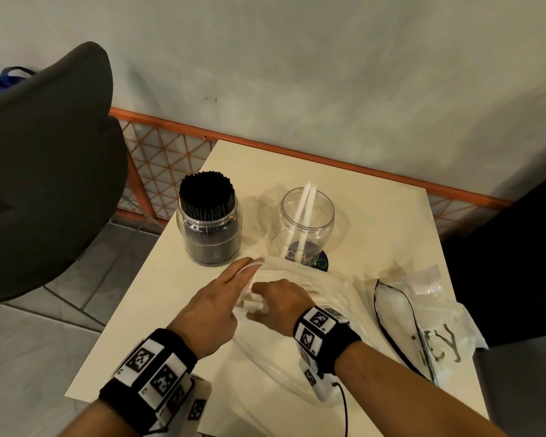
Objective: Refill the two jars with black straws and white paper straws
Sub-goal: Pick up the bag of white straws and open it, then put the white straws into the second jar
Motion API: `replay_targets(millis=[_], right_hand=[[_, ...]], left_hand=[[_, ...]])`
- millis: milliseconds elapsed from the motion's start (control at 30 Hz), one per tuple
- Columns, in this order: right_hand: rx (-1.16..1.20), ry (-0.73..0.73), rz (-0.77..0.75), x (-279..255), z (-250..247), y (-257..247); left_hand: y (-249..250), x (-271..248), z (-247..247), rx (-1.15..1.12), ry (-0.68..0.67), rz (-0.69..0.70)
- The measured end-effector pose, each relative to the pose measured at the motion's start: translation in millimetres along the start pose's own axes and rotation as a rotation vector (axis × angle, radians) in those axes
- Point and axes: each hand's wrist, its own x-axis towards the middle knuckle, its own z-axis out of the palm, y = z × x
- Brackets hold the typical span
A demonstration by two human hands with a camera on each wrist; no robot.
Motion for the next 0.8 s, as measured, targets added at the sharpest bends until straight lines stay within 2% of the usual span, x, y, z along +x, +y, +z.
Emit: replay_targets(millis=[200,267,333,400,467,633,800], right_hand=[[0.539,0.274,-0.163,-28.9,-17.0,-5.8],[0.704,0.351,-0.108,-33.9,-18.5,-7.7],[0.798,0.38,0.007,-32.6,-10.0,-4.8],[0.77,0.395,0.123,-30.6,2.9,-0.1],[0.744,0.415,0.156,-29.8,8.3,3.2],[0.788,0.333,-0.009,-38.1,-10.6,-13.3],[1.031,0.457,-0.159,-54.9,-52.3,-39.5]], left_hand=[[-5.6,3.9,-3.9,-0.008,-0.008,-0.04],[-5.0,5.1,-3.3,-0.013,-0.011,-0.045],[-3.8,6.7,-2.3,-0.021,-0.013,-0.052],[-3.1,8.1,-1.1,-0.009,-0.005,-0.055],[-3.0,8.8,-0.4,0.001,0.0,-0.054],[0.3,10.0,-2.5,-0.032,0.007,-0.036],[-4.4,14.0,-2.3,-0.018,0.028,-0.051]])
